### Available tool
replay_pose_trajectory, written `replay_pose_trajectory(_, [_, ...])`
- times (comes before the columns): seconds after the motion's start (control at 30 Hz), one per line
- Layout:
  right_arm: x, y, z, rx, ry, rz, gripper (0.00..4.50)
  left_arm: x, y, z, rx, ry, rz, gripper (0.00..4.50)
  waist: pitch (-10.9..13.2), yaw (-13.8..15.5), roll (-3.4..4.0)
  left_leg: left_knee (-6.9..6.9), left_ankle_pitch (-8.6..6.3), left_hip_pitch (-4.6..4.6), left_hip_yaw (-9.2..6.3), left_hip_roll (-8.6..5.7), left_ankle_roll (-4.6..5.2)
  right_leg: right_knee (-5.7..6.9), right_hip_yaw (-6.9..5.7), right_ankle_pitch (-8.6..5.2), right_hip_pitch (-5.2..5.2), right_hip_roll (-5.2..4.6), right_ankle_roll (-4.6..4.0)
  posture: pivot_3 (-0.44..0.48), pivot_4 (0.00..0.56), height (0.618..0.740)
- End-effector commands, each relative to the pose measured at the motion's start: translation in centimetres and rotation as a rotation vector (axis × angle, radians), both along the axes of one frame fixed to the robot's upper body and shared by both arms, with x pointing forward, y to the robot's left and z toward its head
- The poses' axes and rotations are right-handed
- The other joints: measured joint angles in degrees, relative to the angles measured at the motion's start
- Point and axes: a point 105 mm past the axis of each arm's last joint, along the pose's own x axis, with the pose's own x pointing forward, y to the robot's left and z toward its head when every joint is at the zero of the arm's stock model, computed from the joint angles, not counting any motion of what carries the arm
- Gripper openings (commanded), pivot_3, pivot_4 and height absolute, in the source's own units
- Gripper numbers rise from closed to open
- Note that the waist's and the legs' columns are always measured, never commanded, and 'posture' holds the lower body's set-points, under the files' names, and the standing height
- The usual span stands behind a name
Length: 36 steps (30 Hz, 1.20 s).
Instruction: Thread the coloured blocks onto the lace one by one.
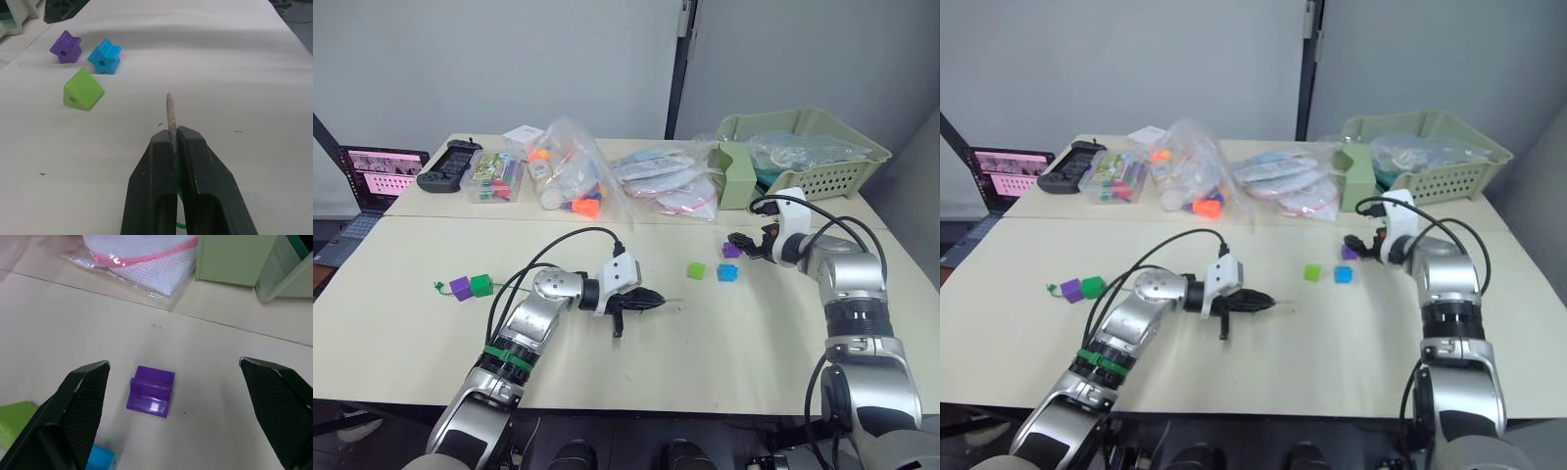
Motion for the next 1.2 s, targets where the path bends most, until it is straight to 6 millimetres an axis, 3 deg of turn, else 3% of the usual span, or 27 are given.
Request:
replay_pose_trajectory(0.03, [0.3,0.3,0.5,-0.002,-0.036,-0.006,4.47,0.0,-0.2,1.0,-0.019,-0.037,-0.012,0.00,0.00,0.01,0.00,0.00,0.00,-0.01,0.00,0.00,0.00,0.00,0.00,0.00,-0.01,0.00,0.00,0.000,0.150,0.737])
replay_pose_trajectory(0.47, [1.8,0.7,-1.8,-0.007,-0.009,-0.040,4.47,-0.1,0.0,1.0,-0.015,-0.041,-0.004,0.00,0.00,-0.19,0.00,-0.01,0.00,0.00,0.01,0.00,0.00,-0.03,0.00,0.00,0.00,0.00,0.00,0.000,0.150,0.737])
replay_pose_trajectory(0.8, [2.3,0.7,-2.0,0.001,-0.007,-0.036,1.24,-0.1,0.0,1.0,-0.018,-0.043,-0.003,0.00,0.00,-0.42,0.00,-0.02,0.00,0.00,0.00,0.01,0.00,-0.03,0.00,0.00,-0.01,0.01,0.00,0.000,0.150,0.737])
replay_pose_trajectory(1.03, [2.1,0.1,0.3,0.043,-0.055,-0.037,1.16,-0.2,-0.2,0.9,-0.022,-0.041,-0.005,0.00,0.01,-0.53,0.01,-0.04,0.00,-0.01,-0.01,0.01,0.00,-0.03,0.00,0.00,-0.01,0.01,0.00,0.000,0.150,0.737])
replay_pose_trajectory(1.2, [-0.1,-0.3,2.8,0.064,-0.091,-0.007,1.16,-0.3,-0.3,0.8,-0.021,-0.036,-0.015,0.00,0.01,-0.24,0.02,-0.05,0.00,-0.03,-0.05,0.01,0.00,-0.03,-0.03,0.00,-0.02,0.01,0.00,0.000,0.150,0.737])
